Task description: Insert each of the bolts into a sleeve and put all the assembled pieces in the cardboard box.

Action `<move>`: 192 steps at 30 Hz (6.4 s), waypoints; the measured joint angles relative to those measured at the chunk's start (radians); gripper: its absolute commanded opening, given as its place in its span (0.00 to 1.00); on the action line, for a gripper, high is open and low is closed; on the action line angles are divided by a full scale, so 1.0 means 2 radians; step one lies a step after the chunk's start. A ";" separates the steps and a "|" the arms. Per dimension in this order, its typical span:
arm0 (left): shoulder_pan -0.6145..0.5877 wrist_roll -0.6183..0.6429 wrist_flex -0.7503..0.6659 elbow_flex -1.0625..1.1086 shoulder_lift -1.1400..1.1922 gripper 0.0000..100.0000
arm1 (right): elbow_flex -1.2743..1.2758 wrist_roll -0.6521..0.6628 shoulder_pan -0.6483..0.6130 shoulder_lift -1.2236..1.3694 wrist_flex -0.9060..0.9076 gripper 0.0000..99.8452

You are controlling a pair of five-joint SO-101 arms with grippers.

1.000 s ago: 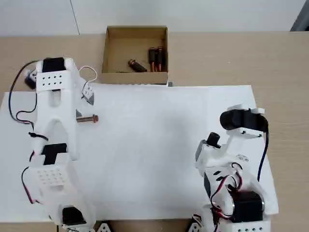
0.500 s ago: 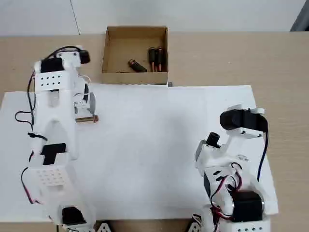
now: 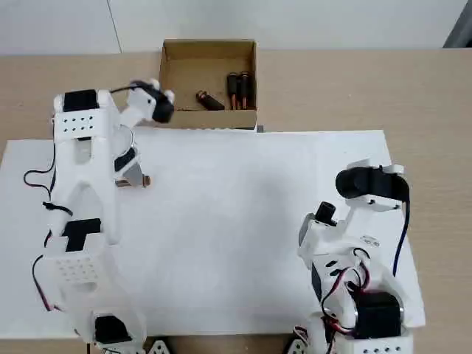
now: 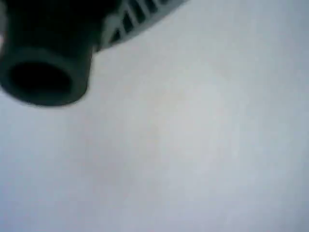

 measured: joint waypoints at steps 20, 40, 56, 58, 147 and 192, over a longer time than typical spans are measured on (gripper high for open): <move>0.006 -0.116 -0.063 0.038 0.012 0.17 | 0.000 0.000 0.000 0.000 0.000 0.00; 0.008 -0.119 -0.104 0.038 0.038 0.01 | 0.000 0.000 0.000 0.000 0.000 0.00; 0.012 -0.119 -0.107 0.008 0.074 0.01 | 0.000 0.000 0.000 0.000 0.000 0.00; 0.012 -0.119 -0.107 0.008 0.074 0.01 | 0.000 0.000 0.000 0.000 0.000 0.00; 0.018 -0.089 -0.003 -0.225 0.170 0.01 | 0.000 0.000 0.000 0.000 0.000 0.00; 0.004 -0.039 -0.003 -0.328 0.234 0.01 | 0.000 0.000 0.000 0.000 0.000 0.00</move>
